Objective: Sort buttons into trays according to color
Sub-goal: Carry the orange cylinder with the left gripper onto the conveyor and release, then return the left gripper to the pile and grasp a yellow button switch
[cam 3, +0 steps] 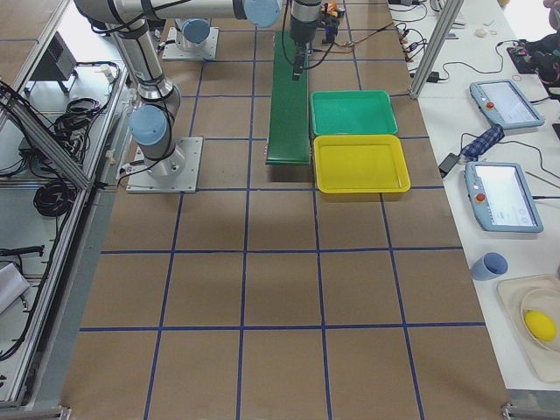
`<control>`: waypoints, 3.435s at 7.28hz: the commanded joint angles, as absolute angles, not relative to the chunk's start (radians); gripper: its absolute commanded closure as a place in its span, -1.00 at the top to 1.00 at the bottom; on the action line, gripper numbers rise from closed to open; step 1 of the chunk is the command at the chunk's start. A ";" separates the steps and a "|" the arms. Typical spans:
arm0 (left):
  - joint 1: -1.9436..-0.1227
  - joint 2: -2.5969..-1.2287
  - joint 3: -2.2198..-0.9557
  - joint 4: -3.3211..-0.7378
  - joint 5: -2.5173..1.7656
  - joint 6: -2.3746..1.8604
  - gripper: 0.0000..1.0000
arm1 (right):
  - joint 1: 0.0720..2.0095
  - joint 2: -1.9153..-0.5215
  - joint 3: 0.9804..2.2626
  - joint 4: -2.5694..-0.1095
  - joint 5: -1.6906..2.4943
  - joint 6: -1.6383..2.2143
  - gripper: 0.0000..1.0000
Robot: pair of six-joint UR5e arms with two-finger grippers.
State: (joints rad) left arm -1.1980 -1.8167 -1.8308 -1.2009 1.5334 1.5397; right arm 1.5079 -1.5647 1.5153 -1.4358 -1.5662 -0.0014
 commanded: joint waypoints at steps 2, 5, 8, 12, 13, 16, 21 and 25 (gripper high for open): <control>-1.422 -1.706 -1.879 -1.235 1.514 1.476 -1.00 | 1.508 -1.565 1.516 -1.436 -1.566 0.000 1.00; -1.436 -1.726 -1.968 -1.128 1.519 1.450 -1.00 | 1.508 -1.566 1.516 -1.434 -1.566 -0.002 1.00; -1.442 -1.732 -1.989 -1.117 1.499 1.408 0.95 | 1.508 -1.565 1.517 -1.434 -1.566 -0.003 1.00; -1.344 -1.664 -1.889 -1.254 1.509 1.382 1.00 | 1.508 -1.565 1.517 -1.434 -1.566 -0.003 1.00; -1.251 -1.707 -1.825 -1.261 1.508 1.355 1.00 | 1.508 -1.565 1.517 -1.434 -1.566 -0.003 1.00; -1.125 -1.880 -1.598 -1.252 1.508 1.021 1.00 | 1.508 -1.566 1.517 -1.434 -1.566 -0.002 1.00; -1.003 -2.109 -1.493 -1.151 1.512 0.706 1.00 | 1.506 -1.565 1.517 -1.436 -1.566 -0.003 1.00; -0.960 -2.163 -1.477 -1.140 1.546 0.687 1.00 | 1.506 -1.565 1.517 -1.436 -1.566 -0.003 1.00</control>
State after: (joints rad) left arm -0.9687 -2.1527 -1.4828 -1.1414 1.5426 0.6857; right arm 1.5064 -1.5646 1.5171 -1.4358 -1.5662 -0.0031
